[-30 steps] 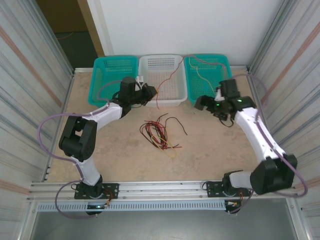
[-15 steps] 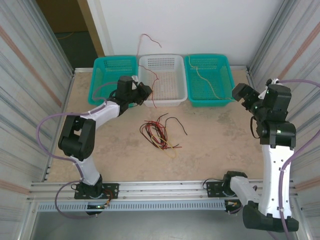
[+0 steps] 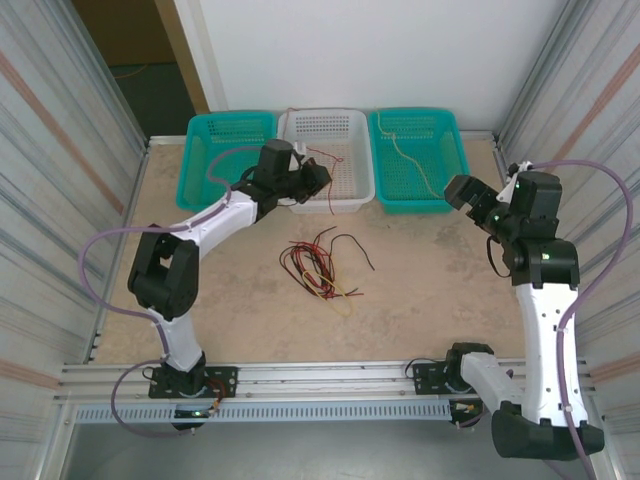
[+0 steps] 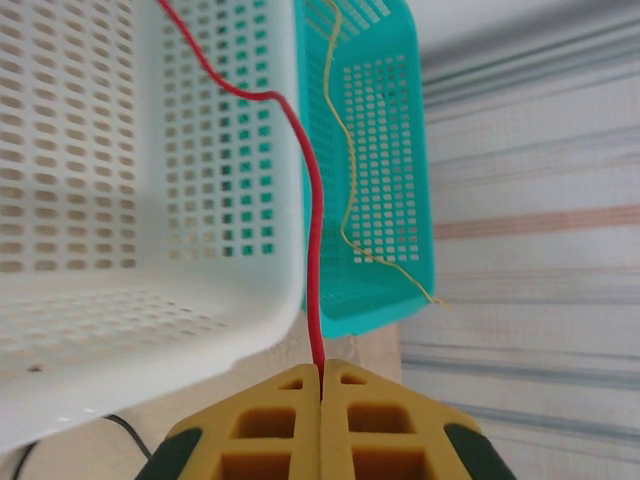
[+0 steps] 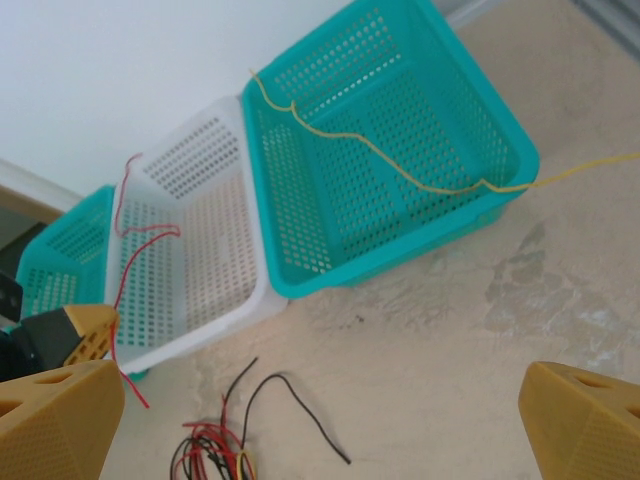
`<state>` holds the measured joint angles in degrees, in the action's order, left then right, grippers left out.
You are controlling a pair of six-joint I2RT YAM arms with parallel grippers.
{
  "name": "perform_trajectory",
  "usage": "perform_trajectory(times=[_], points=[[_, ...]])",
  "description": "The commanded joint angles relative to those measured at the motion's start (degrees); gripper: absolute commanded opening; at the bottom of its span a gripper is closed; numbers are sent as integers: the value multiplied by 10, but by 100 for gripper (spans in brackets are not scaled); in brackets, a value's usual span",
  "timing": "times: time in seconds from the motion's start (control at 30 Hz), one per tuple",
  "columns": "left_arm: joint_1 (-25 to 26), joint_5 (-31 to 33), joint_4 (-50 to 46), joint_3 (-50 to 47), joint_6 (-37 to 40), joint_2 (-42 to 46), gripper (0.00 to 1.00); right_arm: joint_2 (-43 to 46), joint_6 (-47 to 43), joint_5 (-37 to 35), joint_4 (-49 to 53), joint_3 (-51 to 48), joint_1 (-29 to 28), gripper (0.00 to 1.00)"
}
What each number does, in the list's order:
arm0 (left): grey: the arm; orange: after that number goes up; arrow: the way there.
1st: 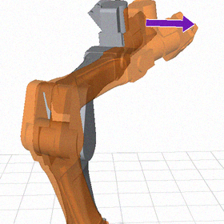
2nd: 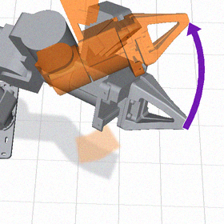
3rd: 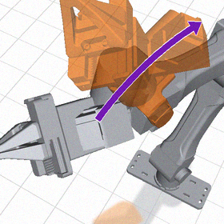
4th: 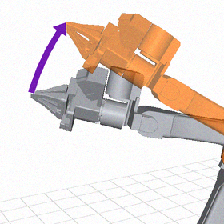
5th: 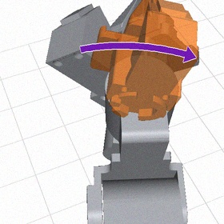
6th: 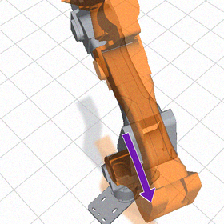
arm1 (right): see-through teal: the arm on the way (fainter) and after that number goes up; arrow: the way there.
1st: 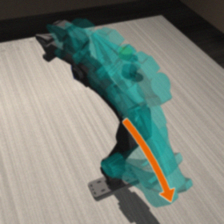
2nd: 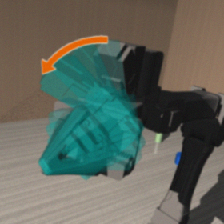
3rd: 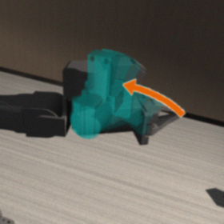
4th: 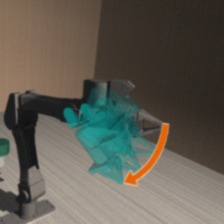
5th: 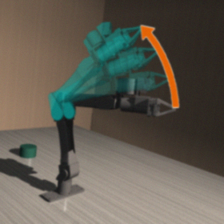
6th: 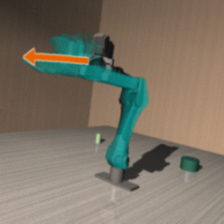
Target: Untangle the cables
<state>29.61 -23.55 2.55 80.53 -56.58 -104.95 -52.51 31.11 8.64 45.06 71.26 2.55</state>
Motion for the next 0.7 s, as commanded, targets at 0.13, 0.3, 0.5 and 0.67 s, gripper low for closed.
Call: perform_trajectory(times=[0.13, 0.3, 0.5, 0.67], points=[[27, 10, -25, 52, -14, 11, 0, 4, 8, 19, -16, -13, -11, 100], [34, 21, 86, -23, -108, 19, 0, 5, 6, 27, -13, -12, -11, 100], [42, 29, 178, -81, -171, 14, 0, 3, 8, 41, -14, -19, -13, 100], [40, 73, 150, -101, -141, 43, 0, 3, 13, 49, -23, -38, -22, 100]])
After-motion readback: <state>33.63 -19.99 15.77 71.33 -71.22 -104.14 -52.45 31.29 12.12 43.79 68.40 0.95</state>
